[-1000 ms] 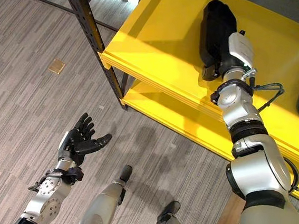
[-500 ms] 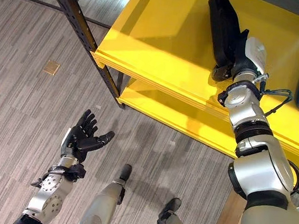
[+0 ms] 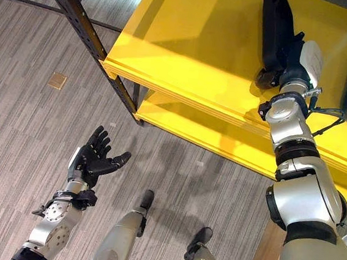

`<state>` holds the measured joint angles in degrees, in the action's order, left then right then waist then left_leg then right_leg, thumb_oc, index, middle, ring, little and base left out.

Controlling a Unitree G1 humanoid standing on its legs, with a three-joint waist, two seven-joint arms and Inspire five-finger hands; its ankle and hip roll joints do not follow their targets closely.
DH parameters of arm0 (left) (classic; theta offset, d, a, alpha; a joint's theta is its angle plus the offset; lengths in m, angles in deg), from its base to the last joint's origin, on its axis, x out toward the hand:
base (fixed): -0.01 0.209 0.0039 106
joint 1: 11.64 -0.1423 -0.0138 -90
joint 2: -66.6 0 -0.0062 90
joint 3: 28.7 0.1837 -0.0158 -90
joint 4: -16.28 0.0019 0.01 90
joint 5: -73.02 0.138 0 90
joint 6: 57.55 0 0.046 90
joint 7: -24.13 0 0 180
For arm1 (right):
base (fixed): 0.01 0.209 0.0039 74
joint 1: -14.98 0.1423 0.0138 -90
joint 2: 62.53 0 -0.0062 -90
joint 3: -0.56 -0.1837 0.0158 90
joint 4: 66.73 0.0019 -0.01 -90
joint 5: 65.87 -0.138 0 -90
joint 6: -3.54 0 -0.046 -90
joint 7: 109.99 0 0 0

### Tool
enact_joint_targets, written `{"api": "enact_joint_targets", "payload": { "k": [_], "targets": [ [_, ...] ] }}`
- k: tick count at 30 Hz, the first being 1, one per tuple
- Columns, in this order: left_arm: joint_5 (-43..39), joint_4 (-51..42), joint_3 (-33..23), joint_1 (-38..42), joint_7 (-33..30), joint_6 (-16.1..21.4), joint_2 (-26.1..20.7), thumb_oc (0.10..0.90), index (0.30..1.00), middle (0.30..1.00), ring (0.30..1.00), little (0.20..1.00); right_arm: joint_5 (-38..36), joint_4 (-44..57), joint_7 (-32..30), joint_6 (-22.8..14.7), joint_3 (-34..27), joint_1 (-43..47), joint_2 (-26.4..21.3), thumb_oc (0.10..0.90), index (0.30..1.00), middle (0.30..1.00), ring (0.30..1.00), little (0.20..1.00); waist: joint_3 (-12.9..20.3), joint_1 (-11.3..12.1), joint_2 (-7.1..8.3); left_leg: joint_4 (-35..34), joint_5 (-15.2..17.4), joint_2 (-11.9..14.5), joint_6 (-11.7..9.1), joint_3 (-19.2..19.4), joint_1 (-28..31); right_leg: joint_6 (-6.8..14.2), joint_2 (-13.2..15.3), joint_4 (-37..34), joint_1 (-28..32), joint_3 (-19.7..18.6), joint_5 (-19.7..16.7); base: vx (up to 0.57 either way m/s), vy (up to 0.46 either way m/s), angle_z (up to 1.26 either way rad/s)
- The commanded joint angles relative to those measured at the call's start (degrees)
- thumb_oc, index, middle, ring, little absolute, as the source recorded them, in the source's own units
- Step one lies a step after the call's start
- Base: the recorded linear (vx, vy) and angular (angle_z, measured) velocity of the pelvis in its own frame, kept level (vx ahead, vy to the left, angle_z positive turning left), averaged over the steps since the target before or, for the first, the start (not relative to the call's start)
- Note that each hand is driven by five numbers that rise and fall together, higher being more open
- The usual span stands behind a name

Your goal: Move parts from the plastic box to the shelf.

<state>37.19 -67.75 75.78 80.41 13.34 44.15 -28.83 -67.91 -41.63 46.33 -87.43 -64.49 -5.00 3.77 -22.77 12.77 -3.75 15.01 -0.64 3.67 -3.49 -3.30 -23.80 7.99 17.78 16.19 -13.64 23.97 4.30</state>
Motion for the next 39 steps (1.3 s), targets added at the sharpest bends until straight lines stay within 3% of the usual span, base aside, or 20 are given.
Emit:
{"api": "enact_joint_targets", "payload": {
  "k": [1, 12, 25, 39],
  "targets": [
    [-1.4, -7.9, 0.2, 1.1, -0.2, 5.7, -3.1, 0.900, 1.000, 1.000, 1.000, 1.000, -1.9, 6.5, -6.3, -3.1, -0.3, 6.8, -2.6, 0.400, 0.300, 0.300, 0.300, 0.300, 2.4, -1.0, 2.05, 3.7, -1.5, 3.6, -1.6, 1.5, -7.4, 0.2, 2.4, -4.6, 10.6, -2.2, 1.8, 0.00, 0.000, 0.00],
    [-1.2, -7.8, 0.3, 1.4, -0.6, 5.8, -3.1, 0.900, 1.000, 1.000, 1.000, 1.000, -2.3, 7.0, -7.1, -3.0, -1.6, 6.7, -0.8, 0.400, 0.300, 0.300, 0.300, 0.300, 2.5, -1.2, 1.74, 3.7, -1.5, 3.5, -1.5, 1.7, -7.6, 0.3, 2.3, -5.2, 11.0, -2.1, 1.8, 0.00, 0.000, 0.00],
    [-1.4, -7.3, -0.4, 1.2, -0.7, 6.1, -3.1, 0.900, 1.000, 1.000, 1.000, 1.000, 2.1, 6.1, -4.1, -2.3, 2.6, 6.5, 0.1, 0.400, 0.300, 0.300, 0.300, 0.300, 2.3, -0.6, 2.45, 3.7, -1.6, 2.9, -1.2, 1.3, -8.2, 0.3, 2.0, -5.6, 11.3, -1.5, 1.4, 0.00, 0.000, 0.00],
    [-0.9, -7.0, -0.6, 1.8, -1.9, 5.9, -2.5, 0.900, 1.000, 1.000, 1.000, 1.000, 2.9, 6.3, -3.4, -2.2, 1.2, 2.6, 5.7, 0.400, 0.300, 0.300, 0.300, 0.300, 1.4, -1.0, 2.84, 3.8, -1.5, 3.3, -1.1, 1.4, -7.9, 0.2, 1.8, -5.3, 11.1, -2.0, 1.3, 0.00, 0.000, 0.00]
  ]
}}
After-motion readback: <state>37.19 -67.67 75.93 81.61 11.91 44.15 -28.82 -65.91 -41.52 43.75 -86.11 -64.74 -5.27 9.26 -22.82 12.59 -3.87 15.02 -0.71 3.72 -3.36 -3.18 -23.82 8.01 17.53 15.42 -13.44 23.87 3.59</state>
